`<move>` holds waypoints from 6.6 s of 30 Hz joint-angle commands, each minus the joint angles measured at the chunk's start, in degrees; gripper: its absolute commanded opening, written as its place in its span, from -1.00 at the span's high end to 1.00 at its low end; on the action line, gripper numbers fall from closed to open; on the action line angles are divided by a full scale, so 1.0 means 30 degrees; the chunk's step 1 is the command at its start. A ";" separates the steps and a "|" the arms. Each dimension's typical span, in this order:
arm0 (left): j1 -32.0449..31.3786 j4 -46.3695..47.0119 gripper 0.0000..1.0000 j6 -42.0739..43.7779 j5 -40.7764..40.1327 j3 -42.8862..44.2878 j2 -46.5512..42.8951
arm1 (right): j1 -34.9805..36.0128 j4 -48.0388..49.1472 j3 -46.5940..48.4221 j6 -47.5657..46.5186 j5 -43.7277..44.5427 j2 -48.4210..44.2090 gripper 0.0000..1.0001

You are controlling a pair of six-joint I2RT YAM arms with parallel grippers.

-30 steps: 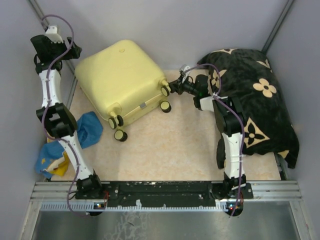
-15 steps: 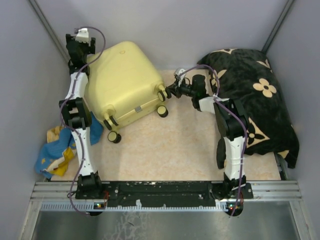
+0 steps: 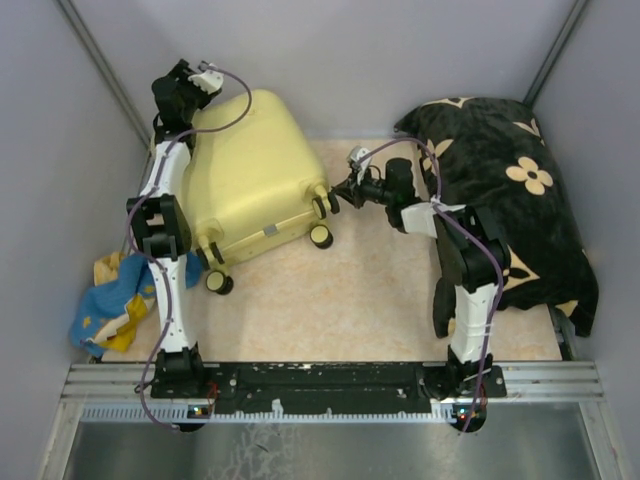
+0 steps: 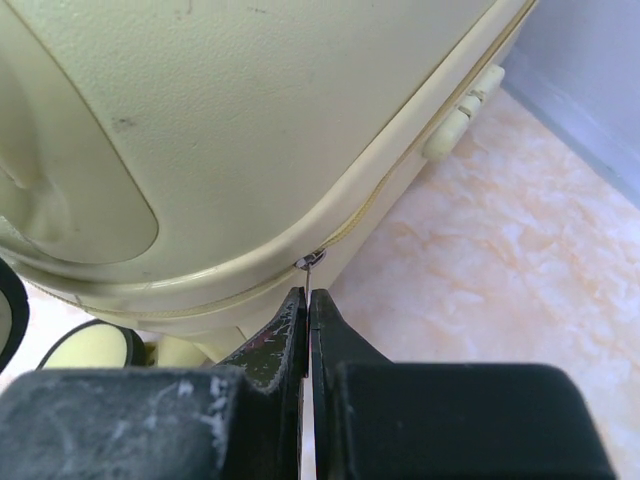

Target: Pack the luggage

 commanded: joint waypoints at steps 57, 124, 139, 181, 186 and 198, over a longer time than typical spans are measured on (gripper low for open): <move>0.5847 -0.5253 -0.93 -1.9144 1.5419 -1.6107 -1.2472 | 0.0532 0.3688 0.1395 0.0938 -0.2581 -0.0918 1.00; 0.1928 -1.9056 0.64 -0.6381 0.1846 -2.1872 -2.1221 | -0.0268 0.2430 -0.4100 0.2388 0.4032 -0.5359 1.00; 0.3245 -1.7938 1.00 -0.2752 0.1982 -2.0259 -1.8075 | -0.3021 0.1307 0.3948 0.1063 0.6055 0.0557 1.00; -0.3220 -2.4274 -0.95 -0.6723 1.1432 -1.8599 -2.2064 | -0.1946 0.3134 -0.3097 0.3364 0.4808 -0.3643 1.00; -0.6046 -2.3194 -0.85 -0.7637 0.9715 -2.0092 -2.1652 | -0.1946 0.3141 -0.2841 0.3386 0.4893 -0.3384 1.00; -1.0269 -1.9375 -0.86 -1.1975 0.4039 -2.0494 -2.0033 | -0.1947 0.3078 -0.2894 0.3216 0.4984 -0.3563 1.00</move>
